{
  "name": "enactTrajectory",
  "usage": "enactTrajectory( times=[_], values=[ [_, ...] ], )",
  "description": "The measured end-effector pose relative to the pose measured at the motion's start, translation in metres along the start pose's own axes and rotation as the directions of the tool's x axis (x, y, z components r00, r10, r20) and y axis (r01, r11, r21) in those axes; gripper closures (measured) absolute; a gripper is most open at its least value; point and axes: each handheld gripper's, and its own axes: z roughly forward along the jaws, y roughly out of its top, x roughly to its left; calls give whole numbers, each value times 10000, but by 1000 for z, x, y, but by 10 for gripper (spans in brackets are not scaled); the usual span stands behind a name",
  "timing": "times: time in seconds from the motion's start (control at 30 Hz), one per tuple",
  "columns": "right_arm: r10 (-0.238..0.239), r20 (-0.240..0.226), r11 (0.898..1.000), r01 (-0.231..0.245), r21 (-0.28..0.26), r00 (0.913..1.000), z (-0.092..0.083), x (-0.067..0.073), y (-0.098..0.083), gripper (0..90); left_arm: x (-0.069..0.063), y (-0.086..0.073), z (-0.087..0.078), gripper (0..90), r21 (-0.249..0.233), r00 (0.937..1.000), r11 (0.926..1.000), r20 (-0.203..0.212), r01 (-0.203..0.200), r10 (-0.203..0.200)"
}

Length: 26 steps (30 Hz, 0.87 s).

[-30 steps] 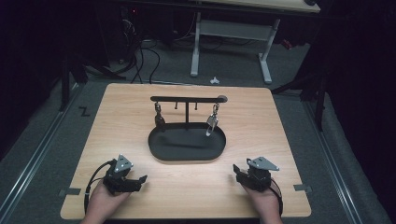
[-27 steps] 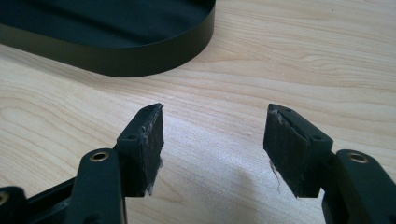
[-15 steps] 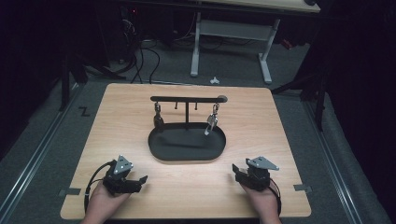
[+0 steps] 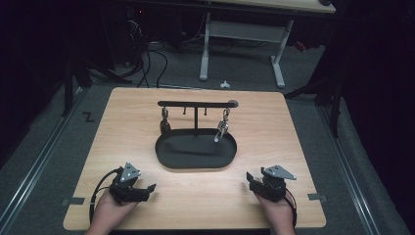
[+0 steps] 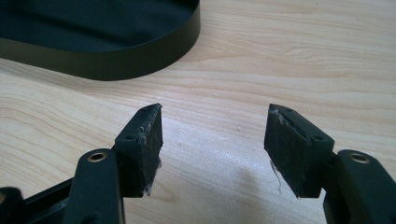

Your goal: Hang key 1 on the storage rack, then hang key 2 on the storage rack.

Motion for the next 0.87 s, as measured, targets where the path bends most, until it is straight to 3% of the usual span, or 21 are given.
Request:
enactTrajectory(
  times=[0.37,0.5,0.7,0.87],
  values=[
    [-186,-3,9998,186,19,9998,5,4,5,373,-2,-4,-7,193,-43,10000,10000,-52,-82,82],
    [-122,4,9999,122,-24,9999,6,3,6,374,2,-4,-8,191,-157,9999,9998,-56,135,-136],
    [-345,-37,9994,345,17,9994,4,4,3,373,-2,2,-5,191,-173,9999,9998,-96,-112,110],
    [-125,-6,9999,125,6,9999,-4,-3,-3,370,-6,6,0,185,-135,9994,9994,-92,-321,320]
  ],
)
